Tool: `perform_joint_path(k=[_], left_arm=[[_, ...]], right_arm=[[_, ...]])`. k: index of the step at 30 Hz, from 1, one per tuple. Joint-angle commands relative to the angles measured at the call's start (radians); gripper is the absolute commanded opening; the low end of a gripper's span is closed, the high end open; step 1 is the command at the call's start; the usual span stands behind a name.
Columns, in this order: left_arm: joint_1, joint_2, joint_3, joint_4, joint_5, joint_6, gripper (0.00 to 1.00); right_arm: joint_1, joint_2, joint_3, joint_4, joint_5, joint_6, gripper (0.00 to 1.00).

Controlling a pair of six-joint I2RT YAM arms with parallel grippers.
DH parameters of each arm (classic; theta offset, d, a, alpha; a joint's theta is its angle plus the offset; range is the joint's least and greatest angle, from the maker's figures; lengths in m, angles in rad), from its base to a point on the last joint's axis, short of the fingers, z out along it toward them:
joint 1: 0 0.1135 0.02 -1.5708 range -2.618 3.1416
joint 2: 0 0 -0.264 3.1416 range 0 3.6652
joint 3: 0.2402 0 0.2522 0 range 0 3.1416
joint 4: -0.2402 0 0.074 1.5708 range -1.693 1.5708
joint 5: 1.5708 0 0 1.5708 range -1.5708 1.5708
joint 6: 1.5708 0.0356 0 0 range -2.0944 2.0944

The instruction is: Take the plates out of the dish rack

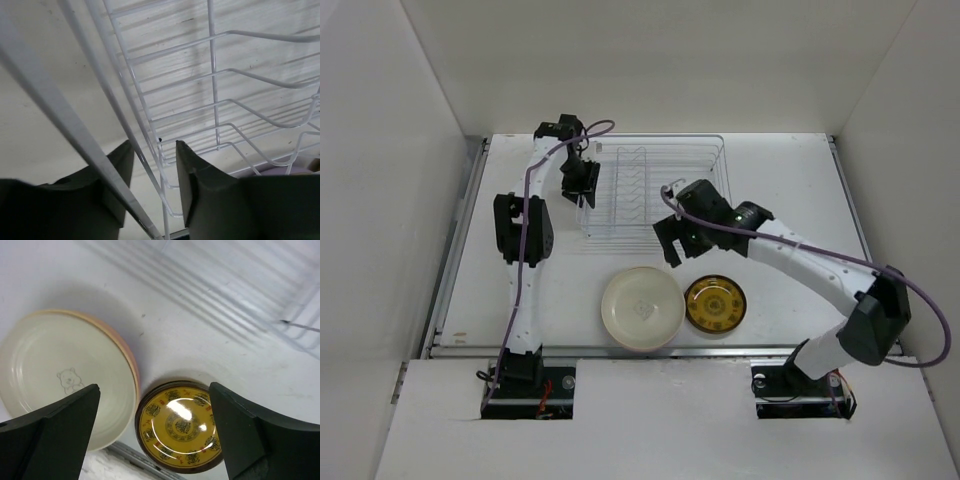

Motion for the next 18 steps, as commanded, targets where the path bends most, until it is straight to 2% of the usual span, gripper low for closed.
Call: perform_joint_path(k=[1,3,4,5,6,8,9,11,12,14,18], left_arm=[[-0.006,-0.075,0.031,-0.03,-0.011,0.006,0.38],[-0.006,-0.106,0.031,-0.03,-0.011,-0.003,0.44],[-0.006,-0.119,0.031,-0.018,-0.002,-0.018,0.56],[-0.006,-0.135,0.031,-0.007,0.007,-0.018,0.62],[-0.006,-0.171,0.031,0.007,0.007,-0.032,0.67],[-0.006,-0.213,0.031,0.051,0.007,-0.043,0.75],[-0.006,-0.236,0.031,0.063,-0.008,-0.054,0.78],[-0.006,-0.3,0.031,0.085,-0.031,-0.054,0.82],[0.003,-0.343,0.031,0.085,-0.051,-0.063,0.84],[0.032,-0.382,0.022,0.085,-0.065,-0.063,0.87],[0.131,-0.472,0.0,0.045,-0.127,-0.089,0.91]], right_arm=[[-0.004,-0.094,0.077,0.025,0.224,0.121,0.96],[-0.031,-0.128,0.097,-0.022,0.478,0.202,1.0],[-0.045,-0.139,0.097,-0.039,0.574,0.279,1.0],[-0.062,-0.151,0.097,-0.055,0.663,0.308,1.0],[-0.103,-0.162,0.087,-0.094,0.828,0.341,1.0],[-0.158,-0.196,0.064,-0.143,0.973,0.467,1.0],[-0.224,-0.209,0.051,-0.171,1.087,0.512,1.0],[-0.301,-0.265,0.016,-0.243,1.166,0.638,1.0],[-0.374,-0.313,-0.004,-0.243,1.183,0.651,1.0],[-0.424,-0.362,-0.019,-0.217,1.193,0.651,1.0],[-0.438,-0.44,-0.045,-0.125,1.138,0.463,1.0]])
